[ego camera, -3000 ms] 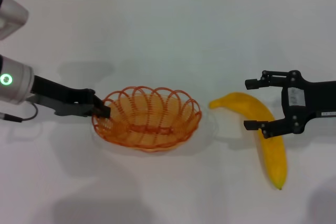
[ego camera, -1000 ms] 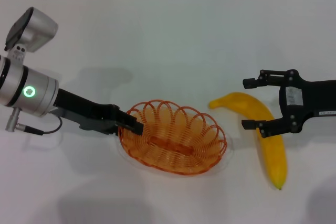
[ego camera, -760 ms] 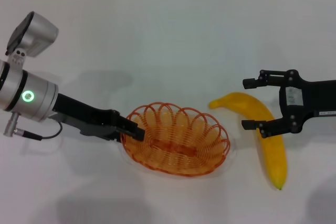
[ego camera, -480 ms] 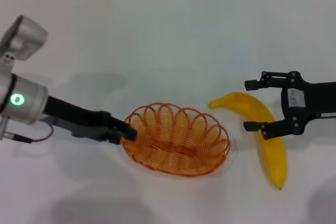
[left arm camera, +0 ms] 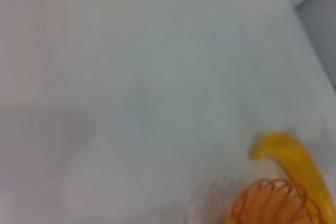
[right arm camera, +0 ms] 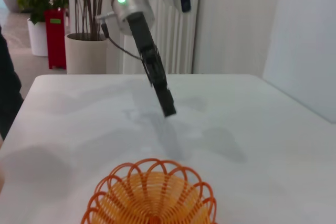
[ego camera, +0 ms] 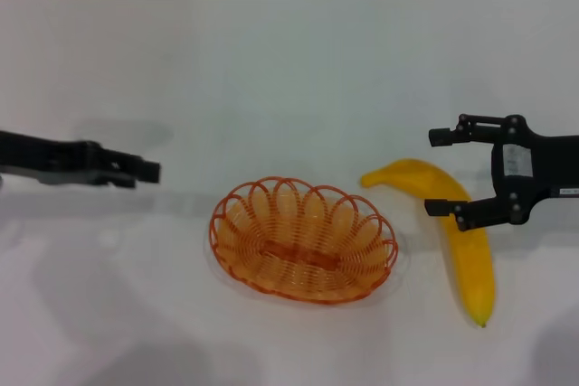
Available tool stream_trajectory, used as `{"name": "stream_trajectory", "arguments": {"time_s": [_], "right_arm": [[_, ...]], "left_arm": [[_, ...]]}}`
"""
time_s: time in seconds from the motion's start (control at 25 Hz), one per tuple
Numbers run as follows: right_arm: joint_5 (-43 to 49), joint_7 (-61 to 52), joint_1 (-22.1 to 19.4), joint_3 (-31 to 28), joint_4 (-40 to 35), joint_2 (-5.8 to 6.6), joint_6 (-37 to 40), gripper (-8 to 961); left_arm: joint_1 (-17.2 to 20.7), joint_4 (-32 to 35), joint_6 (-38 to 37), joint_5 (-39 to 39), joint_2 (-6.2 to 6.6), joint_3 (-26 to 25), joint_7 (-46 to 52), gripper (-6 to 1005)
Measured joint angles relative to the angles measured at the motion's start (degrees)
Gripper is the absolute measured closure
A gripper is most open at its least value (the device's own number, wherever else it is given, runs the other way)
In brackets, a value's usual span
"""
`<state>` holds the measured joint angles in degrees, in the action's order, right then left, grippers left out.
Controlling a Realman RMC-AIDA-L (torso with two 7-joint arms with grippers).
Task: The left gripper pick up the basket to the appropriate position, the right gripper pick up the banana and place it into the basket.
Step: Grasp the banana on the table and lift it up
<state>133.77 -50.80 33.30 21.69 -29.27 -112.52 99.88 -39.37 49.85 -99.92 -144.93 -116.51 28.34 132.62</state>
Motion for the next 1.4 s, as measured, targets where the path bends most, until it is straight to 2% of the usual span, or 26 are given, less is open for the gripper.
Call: {"name": "stream_trajectory", "arguments": {"time_s": [0.12,0.28,0.52,0.64,0.72,0.88,1.4], "right_arm": [[0.0,-0.1,-0.1,-0.3,0.0,0.13,0.7,112],[0.0,-2.0,-0.2,-1.0,-0.4,0.28,1.3,113],[-0.1,-3.3,-0.5,-4.6,-0.1,0.92,1.3,114],[-0.1,-3.5,-0.8,-5.0,0.0,1.05,1.4,115],[-0.1,-3.6,-1.0,-5.0,0.0,1.09,1.4,115],[-0.1,-3.6,-1.2,-5.1,0.0,1.1,1.4,116],[-1.4,-3.6,-1.4,-5.1,0.0,1.07,2.2,119]], "left_arm": [[1.0,3.6,-1.5,1.8,0.1,0.0,-3.8,458],[4.0,6.3,-3.3,4.6,-0.15,0.3,-20.1,458],[8.7,2.6,-5.3,13.8,-0.41,0.3,-39.7,458],[11.9,-1.2,-7.1,20.6,-0.39,0.1,-53.1,458],[13.3,-3.4,-7.3,22.6,-0.33,0.1,-58.7,458],[14.2,-6.0,-6.9,22.0,-0.23,0.1,-63.9,459],[14.2,-6.7,-6.6,20.8,-0.2,0.0,-64.5,459]]}}
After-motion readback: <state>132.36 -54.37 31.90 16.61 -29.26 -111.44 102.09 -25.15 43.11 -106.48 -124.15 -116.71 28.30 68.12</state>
